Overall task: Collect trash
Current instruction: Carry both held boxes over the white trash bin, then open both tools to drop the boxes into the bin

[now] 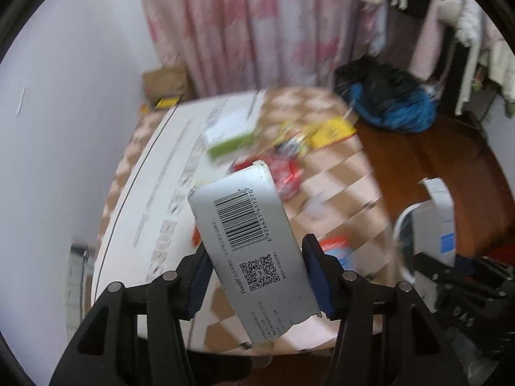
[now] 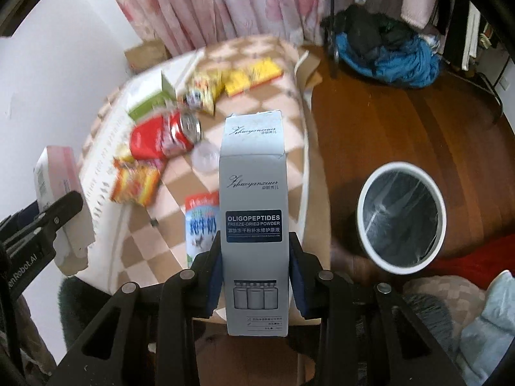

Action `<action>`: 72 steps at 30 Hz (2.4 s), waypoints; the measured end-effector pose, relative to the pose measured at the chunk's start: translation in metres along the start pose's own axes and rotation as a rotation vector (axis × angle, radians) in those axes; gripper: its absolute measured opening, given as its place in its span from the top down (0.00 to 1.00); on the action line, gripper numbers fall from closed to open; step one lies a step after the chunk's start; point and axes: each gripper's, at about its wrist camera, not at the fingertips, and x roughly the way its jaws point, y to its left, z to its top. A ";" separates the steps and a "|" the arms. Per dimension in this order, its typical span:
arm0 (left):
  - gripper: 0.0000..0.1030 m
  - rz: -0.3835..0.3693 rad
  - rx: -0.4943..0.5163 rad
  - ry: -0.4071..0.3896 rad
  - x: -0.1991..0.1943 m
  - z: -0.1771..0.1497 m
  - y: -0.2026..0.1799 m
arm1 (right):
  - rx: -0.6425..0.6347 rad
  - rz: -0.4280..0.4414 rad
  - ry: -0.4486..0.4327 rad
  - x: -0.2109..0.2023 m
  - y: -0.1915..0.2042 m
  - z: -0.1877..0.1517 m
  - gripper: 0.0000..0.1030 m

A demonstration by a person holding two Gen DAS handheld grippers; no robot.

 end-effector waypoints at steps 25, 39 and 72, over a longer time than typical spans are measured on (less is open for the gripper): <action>0.50 -0.337 0.366 0.175 0.116 0.052 -0.280 | 0.450 -0.121 0.059 0.042 -0.319 0.010 0.63; 0.47 -0.397 0.405 0.369 0.177 0.034 -0.335 | 0.537 -0.153 0.156 0.115 -0.372 -0.008 0.63; 0.03 -0.300 0.371 0.156 0.068 0.050 -0.281 | 0.455 -0.313 0.136 -0.013 -0.314 -0.005 0.00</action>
